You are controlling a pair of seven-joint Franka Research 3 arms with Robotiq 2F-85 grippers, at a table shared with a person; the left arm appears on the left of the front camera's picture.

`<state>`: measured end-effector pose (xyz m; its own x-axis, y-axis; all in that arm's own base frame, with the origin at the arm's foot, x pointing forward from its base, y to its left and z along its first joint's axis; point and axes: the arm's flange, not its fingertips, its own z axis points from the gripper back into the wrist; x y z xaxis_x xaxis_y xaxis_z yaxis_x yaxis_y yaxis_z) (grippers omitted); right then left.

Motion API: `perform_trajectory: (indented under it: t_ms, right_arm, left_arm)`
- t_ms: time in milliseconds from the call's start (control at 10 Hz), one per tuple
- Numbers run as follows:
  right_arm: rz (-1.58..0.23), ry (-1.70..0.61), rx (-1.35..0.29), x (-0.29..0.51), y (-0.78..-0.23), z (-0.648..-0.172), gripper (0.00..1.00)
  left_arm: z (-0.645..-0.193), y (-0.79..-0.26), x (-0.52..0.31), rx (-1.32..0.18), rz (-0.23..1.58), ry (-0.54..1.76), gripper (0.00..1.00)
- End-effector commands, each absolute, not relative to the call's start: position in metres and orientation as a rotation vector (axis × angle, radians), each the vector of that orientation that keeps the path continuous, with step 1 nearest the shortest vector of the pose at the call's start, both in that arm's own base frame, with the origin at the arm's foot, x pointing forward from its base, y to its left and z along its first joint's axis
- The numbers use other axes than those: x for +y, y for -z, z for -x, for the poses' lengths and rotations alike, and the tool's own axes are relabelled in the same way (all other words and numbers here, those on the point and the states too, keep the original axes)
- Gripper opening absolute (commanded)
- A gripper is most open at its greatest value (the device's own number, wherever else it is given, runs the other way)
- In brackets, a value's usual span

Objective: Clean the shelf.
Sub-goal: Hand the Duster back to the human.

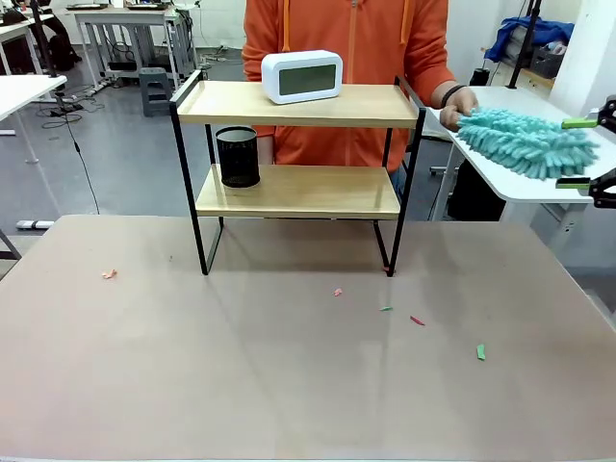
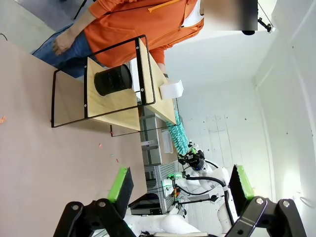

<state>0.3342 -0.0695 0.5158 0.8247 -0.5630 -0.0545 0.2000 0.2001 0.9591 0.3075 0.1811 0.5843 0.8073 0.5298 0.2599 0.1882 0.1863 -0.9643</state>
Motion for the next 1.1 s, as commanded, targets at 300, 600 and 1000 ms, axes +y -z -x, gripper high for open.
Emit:
perform_trajectory:
  t_ms: [300, 600, 1000]
  right_arm:
    - [-1.327, 0.289, -0.18, -0.025, -0.522, -0.324, 1.0]
    - [-1.311, 0.171, -0.025, 0.03, -0.492, -0.35, 1.0]
    - [-1.345, 0.231, -0.101, 0.008, -0.515, -0.325, 1.0]
  left_arm:
    - [-0.34, -0.523, 0.103, -0.545, 1.557, -0.185, 1.0]
    - [-0.338, -0.491, 0.038, -0.42, 1.622, -0.174, 1.0]
    - [-0.339, -0.494, 0.064, -0.453, 1.569, -0.172, 1.0]
